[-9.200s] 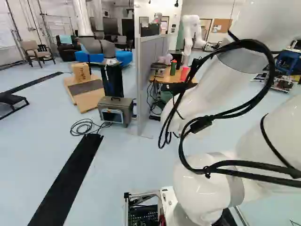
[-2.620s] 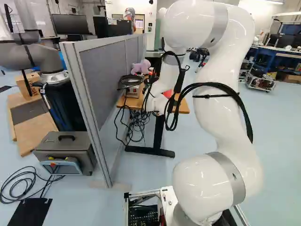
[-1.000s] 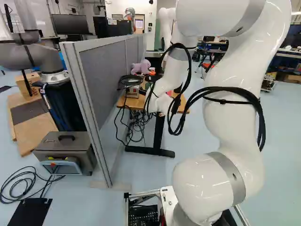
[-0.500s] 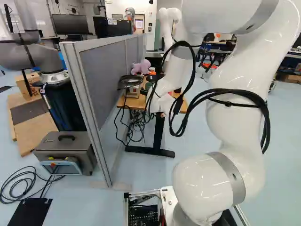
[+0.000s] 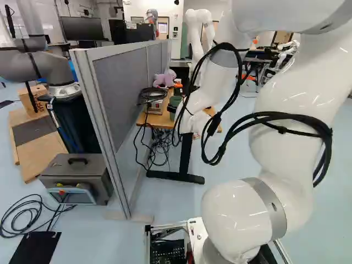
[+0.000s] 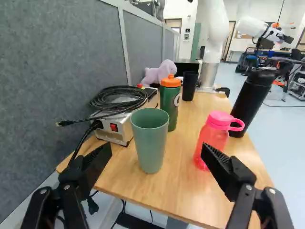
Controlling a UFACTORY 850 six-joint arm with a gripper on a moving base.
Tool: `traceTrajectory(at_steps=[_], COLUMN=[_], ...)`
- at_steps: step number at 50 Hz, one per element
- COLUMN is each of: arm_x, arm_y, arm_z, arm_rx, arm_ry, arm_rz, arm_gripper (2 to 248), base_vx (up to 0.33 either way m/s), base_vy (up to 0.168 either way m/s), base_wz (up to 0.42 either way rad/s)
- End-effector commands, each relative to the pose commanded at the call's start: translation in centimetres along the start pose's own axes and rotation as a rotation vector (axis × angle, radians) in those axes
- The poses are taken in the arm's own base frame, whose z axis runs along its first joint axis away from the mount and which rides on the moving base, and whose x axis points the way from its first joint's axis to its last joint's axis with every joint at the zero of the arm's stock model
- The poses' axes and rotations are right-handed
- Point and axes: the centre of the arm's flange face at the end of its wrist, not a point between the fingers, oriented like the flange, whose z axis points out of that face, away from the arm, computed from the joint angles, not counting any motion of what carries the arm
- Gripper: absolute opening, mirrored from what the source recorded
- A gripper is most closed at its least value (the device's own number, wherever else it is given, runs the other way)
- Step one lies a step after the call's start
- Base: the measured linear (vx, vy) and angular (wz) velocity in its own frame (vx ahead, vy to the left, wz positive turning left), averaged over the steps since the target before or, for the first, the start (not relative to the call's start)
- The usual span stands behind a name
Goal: Place the green cup on the table
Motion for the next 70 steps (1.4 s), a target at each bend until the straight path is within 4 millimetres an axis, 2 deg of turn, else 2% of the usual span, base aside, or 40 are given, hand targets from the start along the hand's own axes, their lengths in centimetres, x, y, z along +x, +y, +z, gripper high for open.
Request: traceTrajectory(at_steps=[36, 49, 70], arm_x=[-1.0, -1.6, -2.3], arm_y=[1.6, 1.8, 2.0], arm_z=[-8.2, -10.1, -11.9], arm_rx=[-0.048, -0.060, -0.072], arm_ry=[-0.076, -0.095, -0.114], arm_rz=[0.012, 0.016, 0.020], arm_gripper=[247, 247, 247], base_vx=[0.000, 0.000, 0.000], base_vy=[0.000, 0.000, 0.000], base_wz=[0.000, 0.000, 0.000])
